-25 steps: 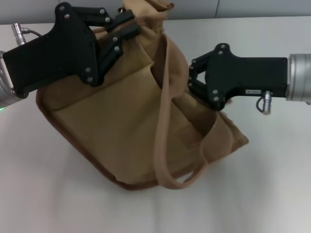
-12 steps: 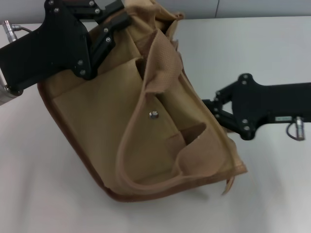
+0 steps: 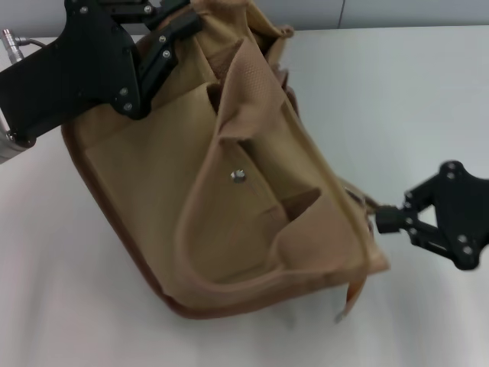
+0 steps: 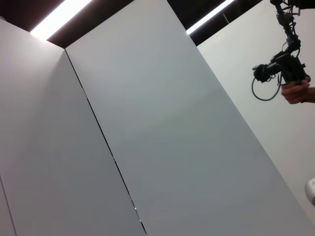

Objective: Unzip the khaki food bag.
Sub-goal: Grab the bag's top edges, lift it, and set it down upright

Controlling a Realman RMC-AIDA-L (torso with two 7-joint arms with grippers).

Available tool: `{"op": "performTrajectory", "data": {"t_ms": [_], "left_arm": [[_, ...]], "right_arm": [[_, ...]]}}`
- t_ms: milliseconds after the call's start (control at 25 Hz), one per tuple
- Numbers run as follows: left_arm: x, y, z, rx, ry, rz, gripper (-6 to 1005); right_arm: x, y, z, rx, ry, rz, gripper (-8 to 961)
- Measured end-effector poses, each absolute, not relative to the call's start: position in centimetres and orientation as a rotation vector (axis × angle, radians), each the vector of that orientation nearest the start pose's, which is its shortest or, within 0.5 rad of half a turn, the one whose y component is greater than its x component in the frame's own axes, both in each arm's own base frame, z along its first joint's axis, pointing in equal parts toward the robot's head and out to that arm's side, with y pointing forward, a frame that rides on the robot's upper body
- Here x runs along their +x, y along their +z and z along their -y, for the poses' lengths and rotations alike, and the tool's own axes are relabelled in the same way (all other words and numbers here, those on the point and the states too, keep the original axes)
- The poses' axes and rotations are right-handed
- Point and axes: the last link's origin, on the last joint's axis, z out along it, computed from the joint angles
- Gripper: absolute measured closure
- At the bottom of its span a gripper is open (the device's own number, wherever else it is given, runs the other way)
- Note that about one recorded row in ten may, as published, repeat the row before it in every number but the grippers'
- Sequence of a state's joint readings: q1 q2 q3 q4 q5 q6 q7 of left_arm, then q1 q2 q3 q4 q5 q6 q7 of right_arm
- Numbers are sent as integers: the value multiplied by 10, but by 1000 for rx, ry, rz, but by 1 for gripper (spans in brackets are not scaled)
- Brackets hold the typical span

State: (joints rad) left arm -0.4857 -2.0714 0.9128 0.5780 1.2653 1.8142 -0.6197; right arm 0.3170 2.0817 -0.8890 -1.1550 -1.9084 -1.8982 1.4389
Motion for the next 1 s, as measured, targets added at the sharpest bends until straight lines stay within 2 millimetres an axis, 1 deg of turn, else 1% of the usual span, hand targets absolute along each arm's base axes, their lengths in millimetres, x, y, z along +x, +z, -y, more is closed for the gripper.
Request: {"op": "performTrajectory", "data": {"t_ms": [120, 160, 200, 280, 320, 360, 400, 480, 520, 560, 600, 720, 760, 840, 1000], "left_arm": [[-197, 35, -313, -2216, -1287, -443, 778], [-197, 35, -313, -2218, -1290, -445, 778], [-197, 35, -313, -2218, -1290, -445, 777], [-197, 34, -312, -2221, -1292, -444, 777], [-197, 34, -312, -2222, -1293, -444, 776], [-197, 33, -312, -2223, -1296, -441, 776], [-197, 33, -312, -2223, -1296, -441, 775], [-198, 33, -311, -2224, -1297, -439, 774], [-198, 33, -311, -2223, -1299, -435, 774], [-199, 33, -310, -2222, -1299, -434, 774], [-199, 33, -310, -2222, -1299, -434, 773], [-199, 33, -309, -2222, -1302, -435, 772], [-199, 34, -309, -2221, -1306, -438, 772], [-199, 34, -309, -2221, -1306, -439, 771], [-199, 35, -308, -2218, -1311, -444, 769]], "right_arm": [[246, 54, -266, -2942, 622, -265, 957], [250, 59, -265, -2897, 696, -305, 957], [250, 59, -265, -2897, 696, -305, 957], [249, 61, -265, -2859, 786, -358, 957], [251, 63, -268, -2825, 812, -397, 955], [255, 71, -275, -2743, 834, -466, 954], [255, 71, -275, -2743, 834, -466, 952], [262, 75, -282, -2668, 818, -505, 949], [266, 76, -285, -2645, 789, -509, 861], [275, 75, -290, -2613, 709, -499, 774], [275, 75, -290, -2613, 709, -499, 751], [286, 70, -299, -2590, 573, -492, 682], [288, 65, -304, -2603, 516, -497, 659], [286, 60, -309, -2624, 500, -492, 614], [275, 48, -314, -2689, 497, -450, 516]]}}
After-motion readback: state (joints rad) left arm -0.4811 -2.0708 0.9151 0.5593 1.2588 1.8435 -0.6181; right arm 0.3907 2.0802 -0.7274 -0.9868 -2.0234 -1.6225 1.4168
